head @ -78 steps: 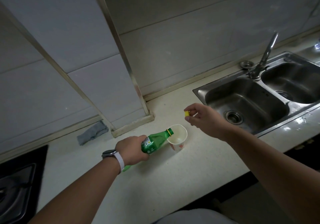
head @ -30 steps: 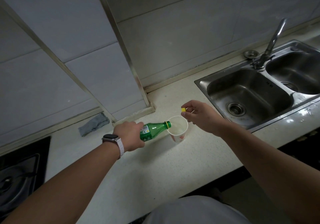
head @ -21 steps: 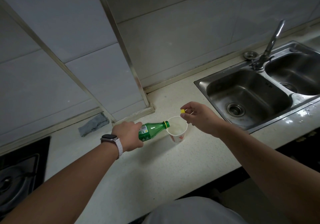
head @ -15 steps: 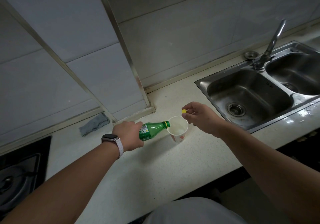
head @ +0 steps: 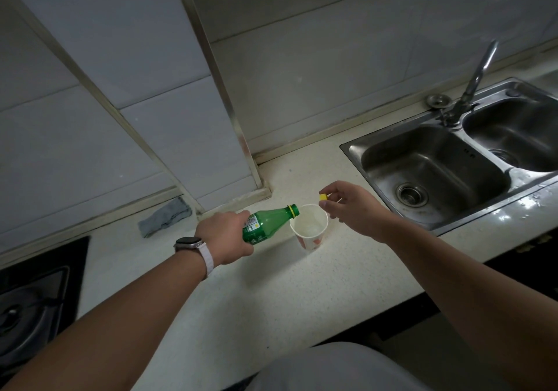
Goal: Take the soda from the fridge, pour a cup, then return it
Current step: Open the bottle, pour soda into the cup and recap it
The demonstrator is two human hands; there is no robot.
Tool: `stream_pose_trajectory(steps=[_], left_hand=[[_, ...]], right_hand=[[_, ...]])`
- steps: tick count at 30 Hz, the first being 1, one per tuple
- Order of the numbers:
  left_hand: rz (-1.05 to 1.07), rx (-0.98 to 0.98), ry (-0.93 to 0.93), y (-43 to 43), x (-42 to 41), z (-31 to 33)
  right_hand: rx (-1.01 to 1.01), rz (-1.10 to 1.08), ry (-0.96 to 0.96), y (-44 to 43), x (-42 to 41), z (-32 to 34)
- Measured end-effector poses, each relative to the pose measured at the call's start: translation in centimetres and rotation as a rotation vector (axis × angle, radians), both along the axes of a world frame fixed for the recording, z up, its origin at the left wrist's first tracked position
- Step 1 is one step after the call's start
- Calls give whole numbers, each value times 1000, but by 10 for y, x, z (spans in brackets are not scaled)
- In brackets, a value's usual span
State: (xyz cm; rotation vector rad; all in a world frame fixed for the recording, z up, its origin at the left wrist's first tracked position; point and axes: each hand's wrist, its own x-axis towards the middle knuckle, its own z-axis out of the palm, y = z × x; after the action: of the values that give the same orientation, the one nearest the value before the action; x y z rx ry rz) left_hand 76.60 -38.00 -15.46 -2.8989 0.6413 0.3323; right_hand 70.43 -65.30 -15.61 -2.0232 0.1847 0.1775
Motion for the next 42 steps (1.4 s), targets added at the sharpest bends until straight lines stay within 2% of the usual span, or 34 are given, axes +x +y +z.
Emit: stream_pose_trajectory(steps=[10,20,27,33,38,40,42], left_hand=[[86,-256,6,2,-8,-1],[193,-681,187,13,-23,-4],[217,-825,199,27,-36,-4],[256,-875,191,50,-46,-8],[270,-864,198,66,-52,-11],[265,-856,200,71,-53,-13],[262,-846,211,75,-56,-15]], right_hand=[[-20,9,-24,1,1,12],[-50,52,-74,24,7,38],[-64,117,-177,60,13,58],[-177,228,-242,88,15,66],[-434,422,-356,102,21,70],[-525,482,-344,106,22,74],[-604,506,-249,110,22,79]])
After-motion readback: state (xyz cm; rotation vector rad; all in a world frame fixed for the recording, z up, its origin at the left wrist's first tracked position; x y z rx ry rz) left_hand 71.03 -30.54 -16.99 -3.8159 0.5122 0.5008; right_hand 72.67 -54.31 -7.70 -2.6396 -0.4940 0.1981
